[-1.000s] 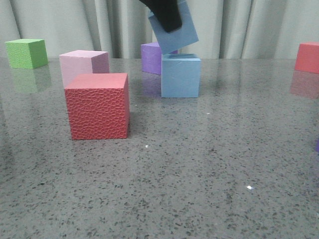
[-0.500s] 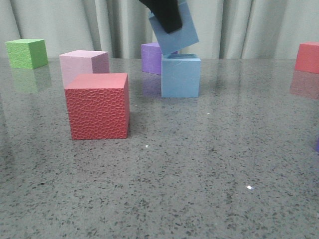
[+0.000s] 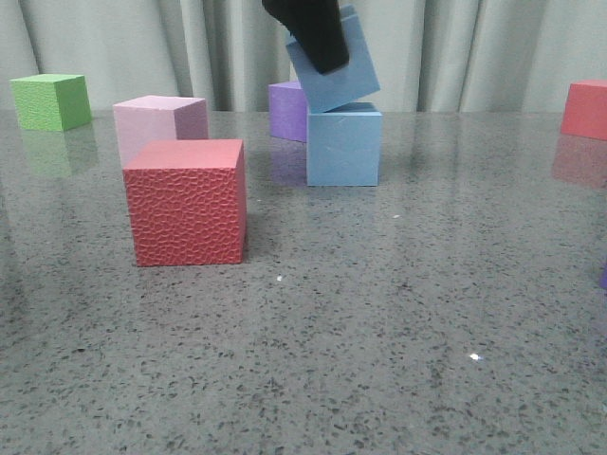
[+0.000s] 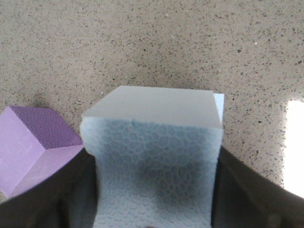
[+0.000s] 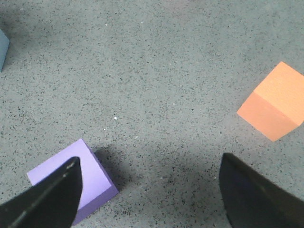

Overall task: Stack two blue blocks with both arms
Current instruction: 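Lower the held light-blue cube onto the top of the placed cube, then open the left gripper and lift it away from the stack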

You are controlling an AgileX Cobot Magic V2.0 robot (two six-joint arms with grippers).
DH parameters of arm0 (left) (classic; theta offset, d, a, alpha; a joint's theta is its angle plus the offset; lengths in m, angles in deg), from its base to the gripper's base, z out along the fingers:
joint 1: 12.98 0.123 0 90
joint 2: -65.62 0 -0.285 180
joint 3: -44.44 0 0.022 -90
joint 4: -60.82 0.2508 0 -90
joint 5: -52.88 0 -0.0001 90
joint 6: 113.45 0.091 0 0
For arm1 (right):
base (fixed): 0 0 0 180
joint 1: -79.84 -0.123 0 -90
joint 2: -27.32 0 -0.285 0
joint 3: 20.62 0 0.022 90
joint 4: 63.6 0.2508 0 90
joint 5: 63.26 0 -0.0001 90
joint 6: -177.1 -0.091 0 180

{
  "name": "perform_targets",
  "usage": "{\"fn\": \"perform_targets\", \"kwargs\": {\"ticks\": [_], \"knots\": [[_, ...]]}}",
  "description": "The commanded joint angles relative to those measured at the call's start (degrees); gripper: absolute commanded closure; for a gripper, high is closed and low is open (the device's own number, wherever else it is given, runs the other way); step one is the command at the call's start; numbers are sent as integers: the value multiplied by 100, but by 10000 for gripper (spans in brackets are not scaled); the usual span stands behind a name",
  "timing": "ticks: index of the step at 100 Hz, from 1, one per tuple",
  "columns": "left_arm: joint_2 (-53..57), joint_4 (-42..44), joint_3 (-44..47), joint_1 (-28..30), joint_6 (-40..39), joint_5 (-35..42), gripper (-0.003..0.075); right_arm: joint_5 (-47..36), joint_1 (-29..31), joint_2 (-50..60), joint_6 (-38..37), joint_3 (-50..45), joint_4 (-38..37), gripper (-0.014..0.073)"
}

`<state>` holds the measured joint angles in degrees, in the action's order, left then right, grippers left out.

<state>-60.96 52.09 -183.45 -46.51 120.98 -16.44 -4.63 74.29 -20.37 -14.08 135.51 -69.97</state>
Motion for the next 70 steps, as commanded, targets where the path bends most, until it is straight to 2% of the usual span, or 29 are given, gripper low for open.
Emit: {"fn": "perform_targets", "kwargs": {"ticks": [1, 11, 18, 33, 40, 70], "knots": [[254, -127, -144, -52, -5, 104, 487, -353, 23, 1, 57, 144, -62, 4], [254, -127, -144, -52, -5, 91, 484, -353, 23, 1, 57, 144, -62, 4], [254, -127, -144, -52, -5, 87, 454, -353, 23, 1, 57, 144, -62, 4], [254, -127, -144, -52, -1, 87, 286, -353, 23, 1, 57, 144, -62, 4], [254, -127, -144, -52, -1, 97, 234, -353, 23, 1, 57, 144, -62, 4], [254, -127, -195, -52, -1, 145, 154, -353, 23, 1, 57, 144, -62, 4]]}}
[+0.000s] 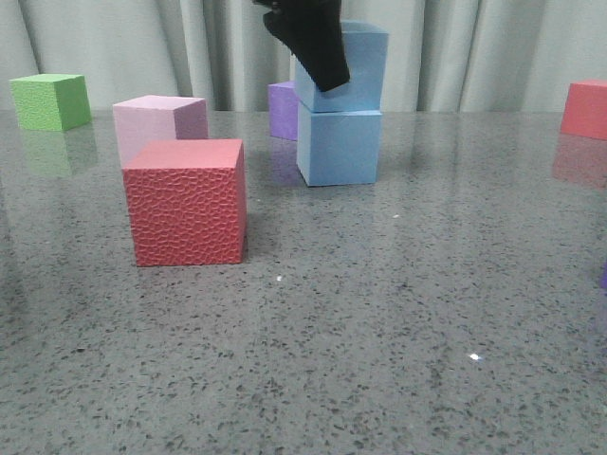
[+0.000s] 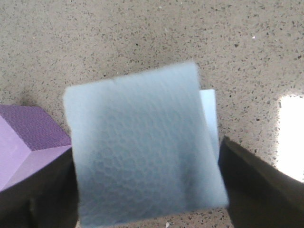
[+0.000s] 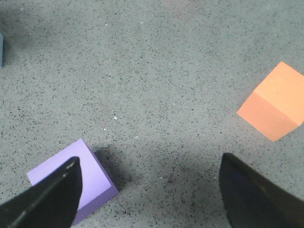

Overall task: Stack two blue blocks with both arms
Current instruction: 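Open the left gripper and lift it away from the stack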

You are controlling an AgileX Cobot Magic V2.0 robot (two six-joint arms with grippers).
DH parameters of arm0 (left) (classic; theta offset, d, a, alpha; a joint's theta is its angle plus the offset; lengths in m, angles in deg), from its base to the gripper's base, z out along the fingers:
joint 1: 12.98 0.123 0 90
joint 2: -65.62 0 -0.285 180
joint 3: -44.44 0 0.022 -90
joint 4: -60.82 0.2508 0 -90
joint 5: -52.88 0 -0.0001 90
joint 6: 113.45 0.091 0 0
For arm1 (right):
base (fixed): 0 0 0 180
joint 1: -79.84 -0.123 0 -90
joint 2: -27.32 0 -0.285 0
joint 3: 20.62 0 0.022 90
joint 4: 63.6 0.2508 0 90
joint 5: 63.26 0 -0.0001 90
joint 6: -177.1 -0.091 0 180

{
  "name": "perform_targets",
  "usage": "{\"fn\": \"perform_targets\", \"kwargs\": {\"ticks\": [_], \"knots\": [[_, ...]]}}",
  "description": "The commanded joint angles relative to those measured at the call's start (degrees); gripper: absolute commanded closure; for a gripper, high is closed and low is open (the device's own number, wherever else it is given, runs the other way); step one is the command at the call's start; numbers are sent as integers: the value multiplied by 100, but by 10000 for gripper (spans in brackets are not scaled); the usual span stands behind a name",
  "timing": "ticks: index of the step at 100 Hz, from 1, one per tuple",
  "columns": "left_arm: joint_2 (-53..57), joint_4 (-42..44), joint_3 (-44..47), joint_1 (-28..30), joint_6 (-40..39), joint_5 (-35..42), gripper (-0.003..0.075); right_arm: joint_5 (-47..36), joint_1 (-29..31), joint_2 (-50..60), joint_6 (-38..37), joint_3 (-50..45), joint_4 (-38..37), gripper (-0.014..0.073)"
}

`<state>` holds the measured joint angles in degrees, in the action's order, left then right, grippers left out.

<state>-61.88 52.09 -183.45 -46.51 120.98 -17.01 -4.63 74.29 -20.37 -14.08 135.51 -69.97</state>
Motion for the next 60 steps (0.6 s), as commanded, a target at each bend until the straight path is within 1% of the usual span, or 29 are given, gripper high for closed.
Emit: {"fn": "perform_targets", "kwargs": {"ticks": [1, 23, 41, 60], "knots": [[346, -127, -205, -52, -1, 202, 148, -353, 23, 1, 57, 144, -62, 4], [346, -127, -222, -52, -1, 305, 74, -353, 23, 1, 57, 144, -62, 4], [346, -132, -361, -52, -1, 248, 73, -353, 23, 1, 57, 144, -62, 4], [391, -132, -695, -52, -213, 23, 75, -353, 23, 1, 57, 144, -62, 4]]}}
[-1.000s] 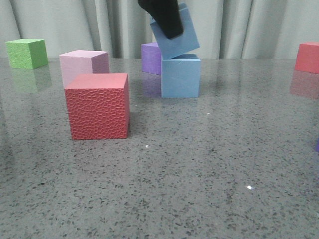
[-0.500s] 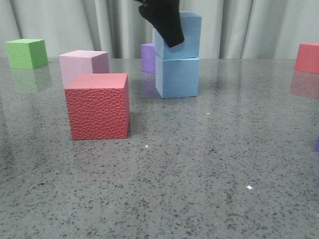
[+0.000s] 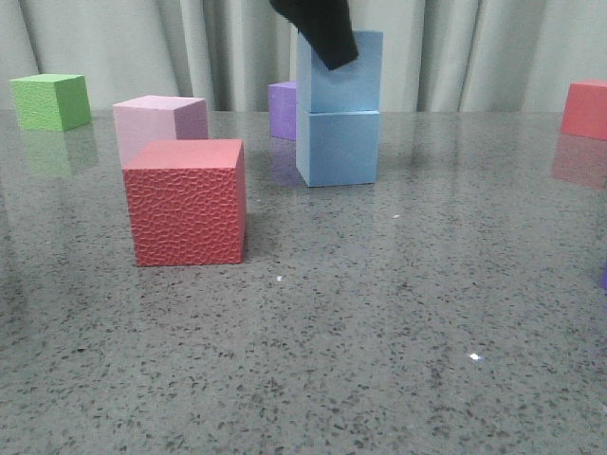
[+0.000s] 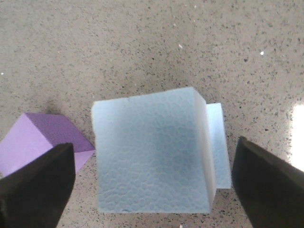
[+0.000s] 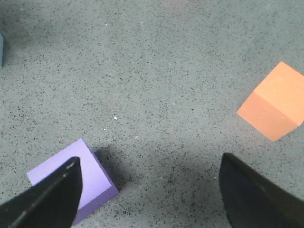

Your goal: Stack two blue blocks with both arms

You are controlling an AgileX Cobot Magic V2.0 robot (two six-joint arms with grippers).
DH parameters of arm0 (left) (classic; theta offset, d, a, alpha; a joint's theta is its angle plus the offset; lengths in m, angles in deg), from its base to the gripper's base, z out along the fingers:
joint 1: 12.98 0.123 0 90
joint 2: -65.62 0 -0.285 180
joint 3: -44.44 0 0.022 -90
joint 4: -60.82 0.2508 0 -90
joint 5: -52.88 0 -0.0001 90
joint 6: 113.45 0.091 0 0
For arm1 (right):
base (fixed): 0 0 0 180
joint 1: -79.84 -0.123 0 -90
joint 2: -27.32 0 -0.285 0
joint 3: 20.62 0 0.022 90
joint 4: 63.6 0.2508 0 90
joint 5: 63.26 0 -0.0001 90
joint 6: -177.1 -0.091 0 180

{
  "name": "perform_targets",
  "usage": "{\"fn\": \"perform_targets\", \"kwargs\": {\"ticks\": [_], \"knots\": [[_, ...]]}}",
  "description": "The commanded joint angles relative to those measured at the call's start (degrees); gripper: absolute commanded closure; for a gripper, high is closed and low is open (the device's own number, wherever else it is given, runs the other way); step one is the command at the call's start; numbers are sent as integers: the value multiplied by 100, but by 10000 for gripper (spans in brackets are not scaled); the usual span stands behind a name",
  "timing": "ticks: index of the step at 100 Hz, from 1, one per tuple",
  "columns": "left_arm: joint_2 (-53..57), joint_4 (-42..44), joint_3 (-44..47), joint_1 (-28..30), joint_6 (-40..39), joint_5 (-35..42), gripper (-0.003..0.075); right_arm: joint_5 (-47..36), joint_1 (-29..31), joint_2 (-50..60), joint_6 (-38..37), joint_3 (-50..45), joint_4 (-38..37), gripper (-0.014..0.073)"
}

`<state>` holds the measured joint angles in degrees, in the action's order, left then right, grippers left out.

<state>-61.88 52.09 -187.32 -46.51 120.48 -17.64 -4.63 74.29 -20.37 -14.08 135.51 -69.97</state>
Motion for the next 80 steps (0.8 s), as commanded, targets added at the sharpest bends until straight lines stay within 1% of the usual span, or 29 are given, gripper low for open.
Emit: {"fn": "perform_targets", "kwargs": {"ticks": [1, 14, 29, 42, 57, 68, 80], "knots": [[403, -132, -319, -52, -163, 70, 75, -353, 23, 1, 57, 144, -62, 4], [534, -132, -364, -52, -198, 4, 75, -353, 23, 1, 57, 144, -62, 4], [696, 6, -398, -52, -763, -17, 75, -353, 23, 1, 57, 144, -62, 4], [869, 401, -398, -40, -1055, -74, 76, -353, 23, 1, 57, 144, -62, 4], [1093, 708, -398, 22, -1811, 114, 79, -353, 23, 1, 57, 144, -67, 4], [1260, 834, -398, 211, -2482, 345, 79, -353, 23, 1, 57, 144, -67, 4], [1393, 1221, -398, 436, -3186, 324, 79, -353, 23, 1, 57, 144, -67, 4]]}}
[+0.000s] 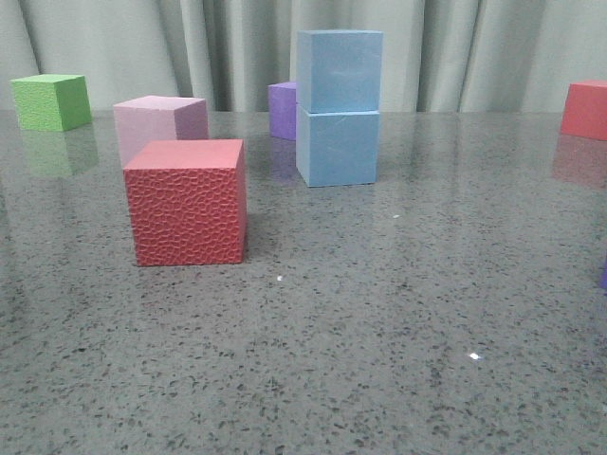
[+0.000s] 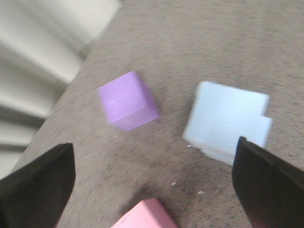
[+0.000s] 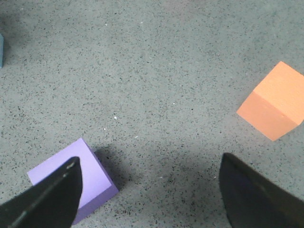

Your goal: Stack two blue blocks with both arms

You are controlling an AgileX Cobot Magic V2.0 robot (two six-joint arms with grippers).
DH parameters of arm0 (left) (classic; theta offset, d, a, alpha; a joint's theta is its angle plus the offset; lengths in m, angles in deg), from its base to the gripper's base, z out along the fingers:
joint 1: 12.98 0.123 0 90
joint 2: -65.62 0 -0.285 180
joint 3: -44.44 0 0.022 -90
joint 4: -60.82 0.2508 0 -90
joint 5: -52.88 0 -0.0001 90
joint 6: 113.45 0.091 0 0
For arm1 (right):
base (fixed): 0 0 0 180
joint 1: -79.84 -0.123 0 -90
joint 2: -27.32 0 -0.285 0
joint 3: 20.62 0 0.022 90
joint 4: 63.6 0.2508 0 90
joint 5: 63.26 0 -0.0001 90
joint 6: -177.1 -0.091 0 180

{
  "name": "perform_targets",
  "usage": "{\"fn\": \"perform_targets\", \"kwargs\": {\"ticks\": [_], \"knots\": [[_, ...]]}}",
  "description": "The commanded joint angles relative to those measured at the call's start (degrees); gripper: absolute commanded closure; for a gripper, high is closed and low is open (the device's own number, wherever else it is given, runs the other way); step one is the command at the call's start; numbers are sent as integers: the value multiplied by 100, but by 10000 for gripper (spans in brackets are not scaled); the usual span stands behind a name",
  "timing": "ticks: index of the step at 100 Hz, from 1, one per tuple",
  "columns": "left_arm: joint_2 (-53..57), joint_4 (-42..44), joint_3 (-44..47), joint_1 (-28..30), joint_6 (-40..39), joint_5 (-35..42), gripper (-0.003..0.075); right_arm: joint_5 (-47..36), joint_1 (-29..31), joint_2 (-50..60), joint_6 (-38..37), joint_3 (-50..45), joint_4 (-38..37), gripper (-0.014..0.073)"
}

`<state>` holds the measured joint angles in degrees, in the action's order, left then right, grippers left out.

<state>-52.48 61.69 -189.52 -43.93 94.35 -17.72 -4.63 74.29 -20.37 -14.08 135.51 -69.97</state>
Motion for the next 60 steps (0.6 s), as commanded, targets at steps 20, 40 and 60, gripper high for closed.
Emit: {"fn": "perform_targets", "kwargs": {"ticks": [20, 40, 60], "knots": [[700, 370, -177, 695, -1176, 111, 79, -347, 23, 1, 57, 144, -67, 4], [944, 146, -130, 1206, -1487, -51, 80, -336, 23, 1, 57, 144, -67, 4], [1229, 47, -118, 1570, -1565, -179, 80, -311, 23, 1, 57, 144, -67, 4]]}}
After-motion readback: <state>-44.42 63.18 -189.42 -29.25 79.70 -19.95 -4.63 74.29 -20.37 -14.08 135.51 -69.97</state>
